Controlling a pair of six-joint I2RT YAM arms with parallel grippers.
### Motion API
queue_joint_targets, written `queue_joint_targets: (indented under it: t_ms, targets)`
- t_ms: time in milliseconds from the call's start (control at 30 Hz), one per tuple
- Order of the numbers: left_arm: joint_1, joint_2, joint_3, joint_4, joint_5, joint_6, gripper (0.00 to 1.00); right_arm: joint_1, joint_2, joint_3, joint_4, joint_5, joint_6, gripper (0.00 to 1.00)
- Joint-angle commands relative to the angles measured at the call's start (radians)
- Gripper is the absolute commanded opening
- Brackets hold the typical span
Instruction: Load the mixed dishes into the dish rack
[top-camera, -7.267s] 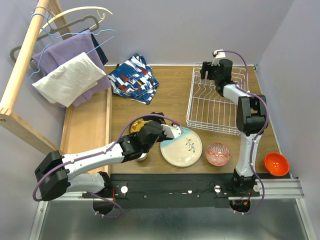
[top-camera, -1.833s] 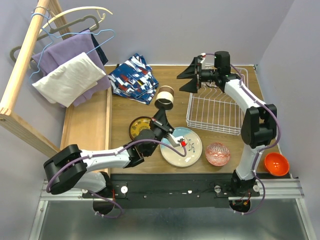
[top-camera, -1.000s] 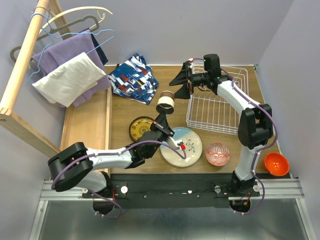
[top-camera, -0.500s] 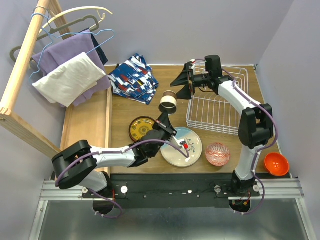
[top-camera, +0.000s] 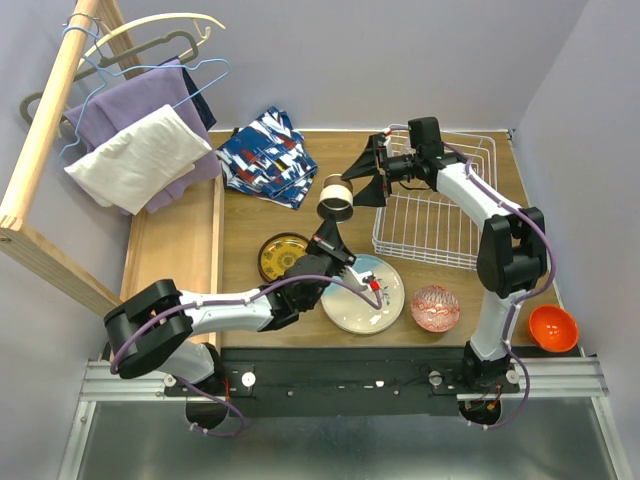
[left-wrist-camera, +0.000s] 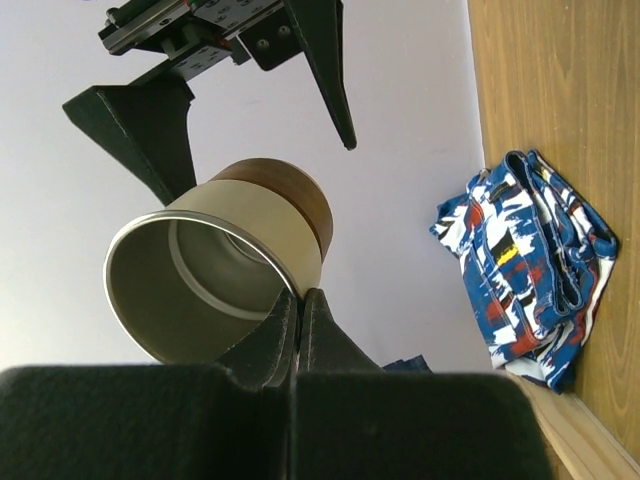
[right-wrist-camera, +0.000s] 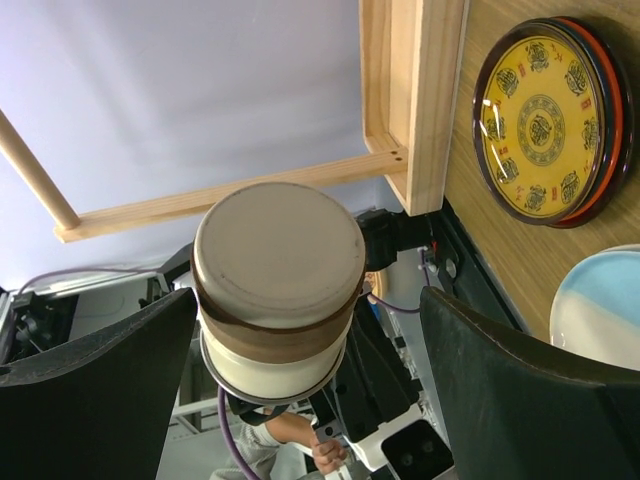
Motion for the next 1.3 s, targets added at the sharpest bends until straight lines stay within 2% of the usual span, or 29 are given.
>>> queue_joint_targets:
  t_ms: [0, 367, 567, 700, 1000, 1167, 1200, 1267]
  targets:
    - [0.002, 0.021, 0.031, 0.025, 0.000, 0.010, 0.00, -0.006, 0.015, -0.005, 0.002, -0.014, 0.020, 1.00]
    - [0.001, 0.070, 0.045, 0.029, 0.016, -0.004, 0.00, -0.004, 0.029, -0.016, 0.015, -0.030, 0.054, 0.98]
    - [-0.005, 0.112, 0.060, 0.066, 0.032, 0.018, 0.00, -0.004, 0.040, 0.000, 0.011, -0.032, 0.057, 0.91]
    - [-0.013, 0.136, 0.074, 0.082, 0.036, 0.031, 0.00, -0.003, 0.042, 0.004, 0.016, -0.026, 0.055, 0.83]
    - [-0.024, 0.166, 0.086, 0.102, 0.040, 0.031, 0.00, -0.002, 0.058, 0.020, 0.039, -0.011, 0.057, 0.83]
    - [-0.028, 0.167, 0.086, 0.091, 0.037, 0.015, 0.00, -0.002, 0.069, 0.024, 0.074, -0.004, 0.060, 0.74]
    - [-0.030, 0.166, 0.085, 0.091, 0.036, 0.007, 0.03, -0.004, 0.069, 0.023, 0.093, 0.000, 0.060, 0.69]
    - [-0.030, 0.161, 0.083, 0.088, 0.025, -0.005, 0.20, -0.004, 0.072, 0.029, 0.155, 0.000, 0.068, 0.66]
